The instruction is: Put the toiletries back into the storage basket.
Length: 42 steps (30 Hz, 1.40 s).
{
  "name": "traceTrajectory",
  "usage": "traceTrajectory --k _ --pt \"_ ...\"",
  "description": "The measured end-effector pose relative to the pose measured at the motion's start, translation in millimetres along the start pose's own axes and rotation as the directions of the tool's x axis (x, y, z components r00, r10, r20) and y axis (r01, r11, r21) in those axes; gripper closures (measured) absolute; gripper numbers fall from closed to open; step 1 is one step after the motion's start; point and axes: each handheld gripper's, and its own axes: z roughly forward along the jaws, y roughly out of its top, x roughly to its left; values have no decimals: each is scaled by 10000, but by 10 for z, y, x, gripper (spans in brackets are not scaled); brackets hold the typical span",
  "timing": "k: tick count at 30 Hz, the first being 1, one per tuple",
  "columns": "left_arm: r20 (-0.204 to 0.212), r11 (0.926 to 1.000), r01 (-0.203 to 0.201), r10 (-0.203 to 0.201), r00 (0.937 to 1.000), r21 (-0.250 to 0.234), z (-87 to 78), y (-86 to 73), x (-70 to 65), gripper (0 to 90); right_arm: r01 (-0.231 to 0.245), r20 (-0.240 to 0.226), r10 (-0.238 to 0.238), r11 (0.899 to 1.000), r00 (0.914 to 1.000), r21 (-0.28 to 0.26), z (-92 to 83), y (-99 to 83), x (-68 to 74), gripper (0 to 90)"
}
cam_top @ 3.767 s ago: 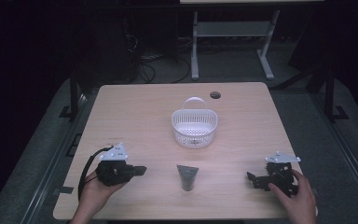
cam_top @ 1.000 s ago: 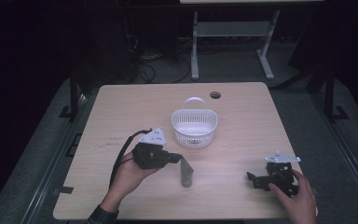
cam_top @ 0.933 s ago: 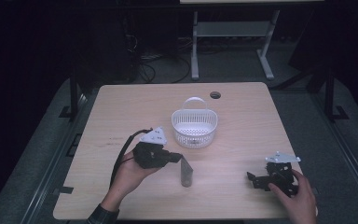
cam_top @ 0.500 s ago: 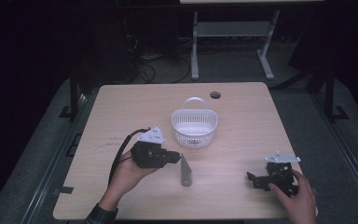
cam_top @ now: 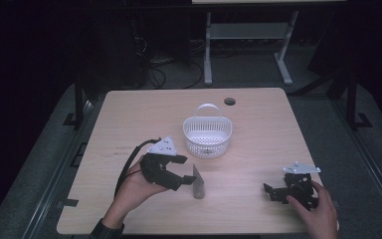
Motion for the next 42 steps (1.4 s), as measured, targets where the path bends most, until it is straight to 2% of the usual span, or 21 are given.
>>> traceTrajectory --k 4,14,26,33,37,41,42 --pt "-135 10000 -16 17 9999 67 27 30 -31 190 0 0 0 10000 10000 -1 0 0 0 0" --pt "-213 9996 -145 151 9997 254 126 96 -87 145 -5 -1 5 10000 10000 -1 0 0 0 0" --pt "-53 9964 -316 322 9995 782 343 184 -155 145 -3 0 3 10000 10000 1 0 0 0 0" --pt "-193 9930 -397 421 9989 1114 416 183 -161 151 -2 -2 2 10000 10000 0 0 0 0 0" --pt "-173 9922 -379 402 9990 1184 430 184 -171 208 -6 1 6 10000 10000 2 0 0 0 0" --pt "-145 9908 -482 504 9986 1265 443 193 -173 229 -6 -1 6 10000 10000 2 0 0 0 0" --pt "-162 9914 -401 425 9990 1245 451 193 -179 230 -7 0 7 10000 10000 4 0 0 0 0"
